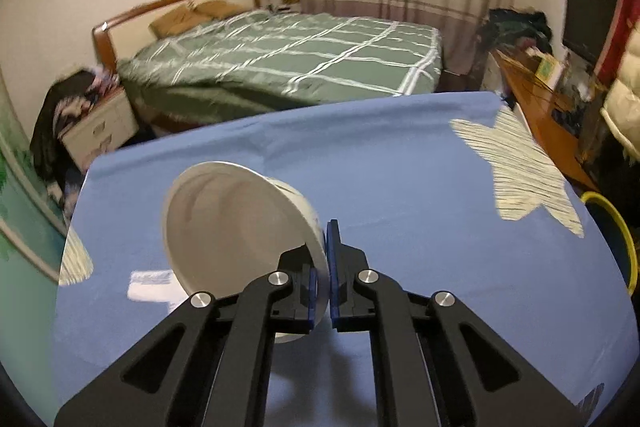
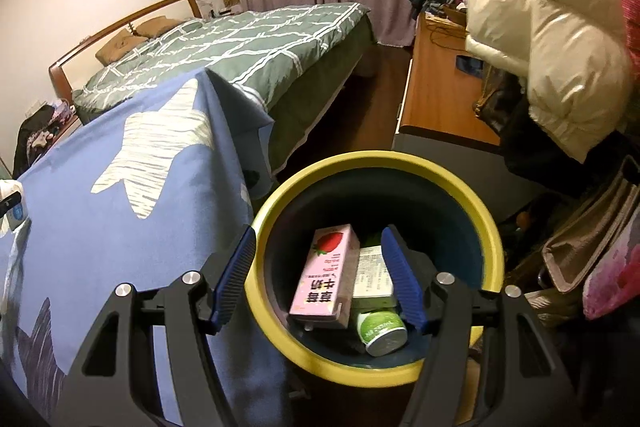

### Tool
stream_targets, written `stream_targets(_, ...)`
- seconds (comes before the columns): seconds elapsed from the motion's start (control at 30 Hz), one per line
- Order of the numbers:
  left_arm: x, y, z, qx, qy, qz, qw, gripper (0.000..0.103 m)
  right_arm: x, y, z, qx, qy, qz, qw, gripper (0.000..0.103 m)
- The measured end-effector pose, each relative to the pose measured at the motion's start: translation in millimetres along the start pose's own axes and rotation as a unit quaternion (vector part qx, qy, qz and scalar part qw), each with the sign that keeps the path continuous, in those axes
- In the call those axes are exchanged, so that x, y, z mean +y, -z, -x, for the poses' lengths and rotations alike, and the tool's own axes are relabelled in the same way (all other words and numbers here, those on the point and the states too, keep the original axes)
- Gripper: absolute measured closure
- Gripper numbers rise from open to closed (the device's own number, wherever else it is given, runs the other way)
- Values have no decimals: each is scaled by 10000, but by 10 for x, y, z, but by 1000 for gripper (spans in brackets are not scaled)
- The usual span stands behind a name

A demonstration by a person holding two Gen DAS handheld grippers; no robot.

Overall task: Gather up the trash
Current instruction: 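Carry the white cup over the bin and open the left gripper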

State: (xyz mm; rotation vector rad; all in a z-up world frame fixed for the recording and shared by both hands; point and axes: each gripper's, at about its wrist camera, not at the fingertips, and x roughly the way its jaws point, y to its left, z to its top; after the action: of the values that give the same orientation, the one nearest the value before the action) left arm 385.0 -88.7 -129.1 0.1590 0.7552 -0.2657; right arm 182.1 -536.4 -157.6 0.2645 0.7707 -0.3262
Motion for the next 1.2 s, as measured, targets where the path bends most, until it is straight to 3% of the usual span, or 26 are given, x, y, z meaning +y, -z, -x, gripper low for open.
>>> stream_targets(0.27, -1193, -182, 307, -105, 805, -805, 9934, 98, -294, 41, 159, -64, 168, -94, 9998, 41)
stream_targets(0.53, -2820, -243, 408, -19, 1859, -1626, 9690, 98, -770, 153, 342, -96, 435, -280, 9986, 41)
stream_targets(0.73, -3821, -103, 385, 205, 2303, -2113, 9497, 98, -1155, 294, 487, -170, 666, -500, 9964, 41)
stream_targets(0.87, -4337, -20, 293, 391, 2481, -2318, 9398, 98, -1384, 379, 540, -143, 737, -617, 9953, 41)
stream_targets(1.0, -4622, 45, 149, 630, 2603, -2393, 9333, 98, -1517, 430, 575, -133, 844, -641, 9943, 41)
stream_targets(1.2, -4713, 130, -141, 1269, 2526, -2161, 9346, 96, -1573, 471, 581, -99, 895, -632, 9939, 41)
